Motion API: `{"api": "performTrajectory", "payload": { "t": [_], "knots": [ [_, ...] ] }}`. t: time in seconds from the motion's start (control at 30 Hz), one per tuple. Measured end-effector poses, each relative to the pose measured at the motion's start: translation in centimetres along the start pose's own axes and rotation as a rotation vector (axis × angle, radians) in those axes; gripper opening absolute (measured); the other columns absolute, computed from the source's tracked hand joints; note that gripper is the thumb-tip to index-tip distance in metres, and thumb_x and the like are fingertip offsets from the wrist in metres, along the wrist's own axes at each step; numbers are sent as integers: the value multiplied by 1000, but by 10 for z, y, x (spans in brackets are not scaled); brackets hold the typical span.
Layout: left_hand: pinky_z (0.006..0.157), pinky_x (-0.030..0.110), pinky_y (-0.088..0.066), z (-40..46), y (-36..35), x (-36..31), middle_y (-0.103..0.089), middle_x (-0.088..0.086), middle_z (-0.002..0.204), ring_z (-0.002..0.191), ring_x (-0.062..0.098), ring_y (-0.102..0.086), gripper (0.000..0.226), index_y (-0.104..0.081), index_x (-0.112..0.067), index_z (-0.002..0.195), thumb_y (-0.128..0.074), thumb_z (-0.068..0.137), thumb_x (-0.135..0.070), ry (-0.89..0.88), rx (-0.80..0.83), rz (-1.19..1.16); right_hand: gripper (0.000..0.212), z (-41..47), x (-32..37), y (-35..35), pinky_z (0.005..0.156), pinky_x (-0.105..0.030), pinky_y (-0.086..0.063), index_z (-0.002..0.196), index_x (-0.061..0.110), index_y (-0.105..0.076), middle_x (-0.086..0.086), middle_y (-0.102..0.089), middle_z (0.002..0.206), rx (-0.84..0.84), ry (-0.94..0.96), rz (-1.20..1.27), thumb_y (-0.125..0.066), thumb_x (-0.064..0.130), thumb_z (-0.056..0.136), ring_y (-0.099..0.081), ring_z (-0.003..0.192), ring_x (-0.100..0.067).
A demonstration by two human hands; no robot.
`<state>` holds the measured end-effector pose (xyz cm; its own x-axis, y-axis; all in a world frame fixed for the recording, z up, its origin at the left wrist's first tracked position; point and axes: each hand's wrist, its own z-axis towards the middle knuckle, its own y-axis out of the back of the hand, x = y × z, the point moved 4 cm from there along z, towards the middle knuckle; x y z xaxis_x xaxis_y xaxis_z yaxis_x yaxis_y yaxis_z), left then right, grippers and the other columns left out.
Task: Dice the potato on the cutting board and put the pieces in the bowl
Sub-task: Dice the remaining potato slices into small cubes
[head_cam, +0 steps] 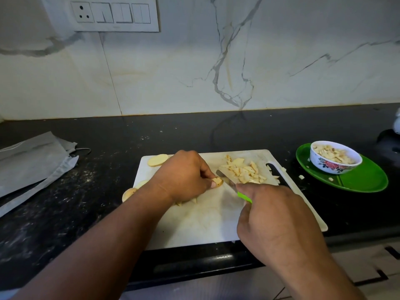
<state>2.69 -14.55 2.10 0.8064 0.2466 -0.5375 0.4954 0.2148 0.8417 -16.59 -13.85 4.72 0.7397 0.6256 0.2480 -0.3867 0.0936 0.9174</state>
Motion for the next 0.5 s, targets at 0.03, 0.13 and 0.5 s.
{"api": "performTrajectory", "payload": {
  "t": [0.03, 0.13, 0.5],
  "knots": [
    [80, 23, -60, 0, 0, -1, -77, -18, 94, 83, 7, -69, 19, -82, -30, 108, -81, 89, -34, 10, -9, 13, 47, 0, 1, 1, 80, -16, -49, 138, 43, -50, 15, -65, 115, 4, 9, 2, -54, 35, 92, -61, 99, -5],
    [83, 29, -63, 0, 0, -4, -76, -18, 91, 82, 8, -69, 17, -83, -30, 106, -81, 90, -33, 34, -29, 40, 51, -6, 1, 5, 75, -16, -47, 140, 44, -47, 14, -65, 112, 19, 45, -37, -53, 34, 91, -60, 94, -6],
    [81, 25, -61, -3, -1, -2, -76, -16, 94, 83, 9, -70, 16, -83, -29, 105, -80, 90, -33, 41, -22, 31, 48, -9, 10, 13, 73, -19, -47, 136, 39, -51, 11, -65, 106, 29, 60, -109, -51, 32, 89, -62, 90, -8]
  ]
}}
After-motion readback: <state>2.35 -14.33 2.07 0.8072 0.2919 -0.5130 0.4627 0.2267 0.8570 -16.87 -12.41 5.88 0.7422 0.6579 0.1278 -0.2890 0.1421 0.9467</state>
